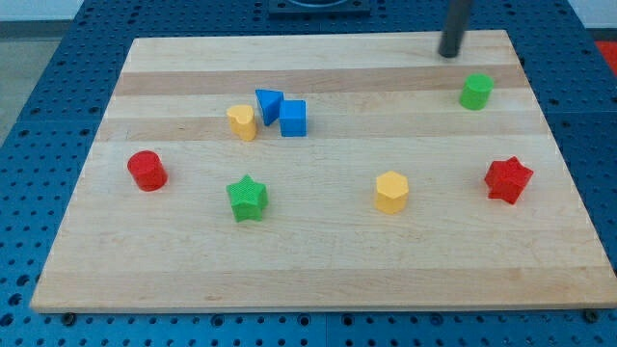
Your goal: Slide green circle below the blue cube
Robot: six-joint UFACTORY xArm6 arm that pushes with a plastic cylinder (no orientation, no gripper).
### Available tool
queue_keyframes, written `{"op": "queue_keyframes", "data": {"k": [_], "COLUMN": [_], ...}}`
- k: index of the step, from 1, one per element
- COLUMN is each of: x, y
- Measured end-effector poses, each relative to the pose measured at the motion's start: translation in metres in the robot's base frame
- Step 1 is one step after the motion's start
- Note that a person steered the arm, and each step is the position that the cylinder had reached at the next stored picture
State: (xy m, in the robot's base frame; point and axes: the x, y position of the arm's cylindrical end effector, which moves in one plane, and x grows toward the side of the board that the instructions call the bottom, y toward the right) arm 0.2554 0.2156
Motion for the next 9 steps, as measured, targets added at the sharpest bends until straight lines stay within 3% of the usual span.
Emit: {"op": "queue_keyframes", "data": {"k": [1, 3, 5, 7, 8, 9], "x": [0.043, 0.145, 0.120, 0.187, 0.188, 0.176], "y": [0.020, -0.020, 0.000, -0.072, -0.096, -0.040]}}
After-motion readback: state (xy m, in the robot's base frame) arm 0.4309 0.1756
